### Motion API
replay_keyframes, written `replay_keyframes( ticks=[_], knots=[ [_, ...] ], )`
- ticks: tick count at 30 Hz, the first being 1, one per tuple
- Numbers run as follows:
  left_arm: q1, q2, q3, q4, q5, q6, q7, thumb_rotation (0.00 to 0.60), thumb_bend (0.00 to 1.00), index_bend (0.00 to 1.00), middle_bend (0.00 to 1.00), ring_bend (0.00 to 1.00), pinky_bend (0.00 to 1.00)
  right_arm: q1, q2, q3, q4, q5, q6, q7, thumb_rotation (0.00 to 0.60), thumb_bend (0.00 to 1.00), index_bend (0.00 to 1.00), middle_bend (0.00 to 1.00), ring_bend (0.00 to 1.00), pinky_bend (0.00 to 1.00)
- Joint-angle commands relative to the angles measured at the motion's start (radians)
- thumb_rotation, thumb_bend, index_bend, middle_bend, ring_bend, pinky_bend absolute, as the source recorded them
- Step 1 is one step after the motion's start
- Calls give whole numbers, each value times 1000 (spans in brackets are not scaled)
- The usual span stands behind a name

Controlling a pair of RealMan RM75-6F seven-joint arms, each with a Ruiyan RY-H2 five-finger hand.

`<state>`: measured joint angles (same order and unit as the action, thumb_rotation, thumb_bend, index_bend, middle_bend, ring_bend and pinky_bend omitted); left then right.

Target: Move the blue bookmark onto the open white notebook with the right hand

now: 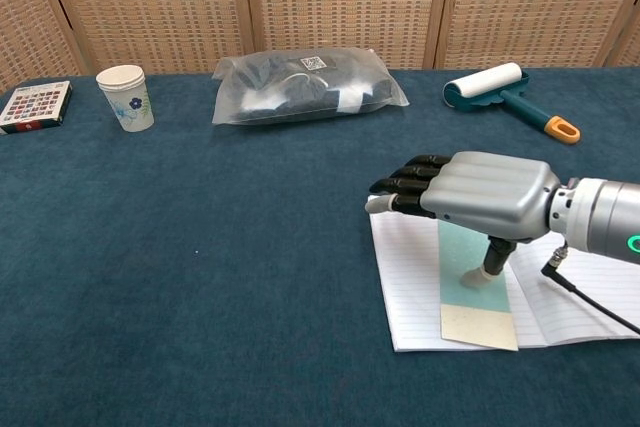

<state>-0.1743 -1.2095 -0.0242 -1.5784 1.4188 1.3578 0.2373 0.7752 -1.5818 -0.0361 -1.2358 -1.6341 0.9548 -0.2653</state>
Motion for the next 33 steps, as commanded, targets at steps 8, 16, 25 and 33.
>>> replay_keyframes(
  ticks=[8, 16, 25, 33],
  knots=[
    [0, 1, -1, 1, -1, -1, -2, 600, 50, 0, 0, 0, 0, 9, 20, -12, -9, -19, -12, 10, 600, 63, 0, 0, 0, 0],
    [1, 2, 0, -2, 3, 3, -1, 600, 50, 0, 0, 0, 0, 20, 27, -30, -9, -49, -23, 19, 600, 62, 0, 0, 0, 0],
    [1, 2, 0, -2, 4, 2, 0, 600, 50, 0, 0, 0, 0, 26, 31, -36, -1, -68, -19, 30, 600, 63, 0, 0, 0, 0],
    [1, 3, 0, -2, 4, 2, -2, 600, 50, 0, 0, 0, 0, 32, 37, -44, 6, -85, -19, 34, 600, 63, 0, 0, 0, 0]
  ],
)
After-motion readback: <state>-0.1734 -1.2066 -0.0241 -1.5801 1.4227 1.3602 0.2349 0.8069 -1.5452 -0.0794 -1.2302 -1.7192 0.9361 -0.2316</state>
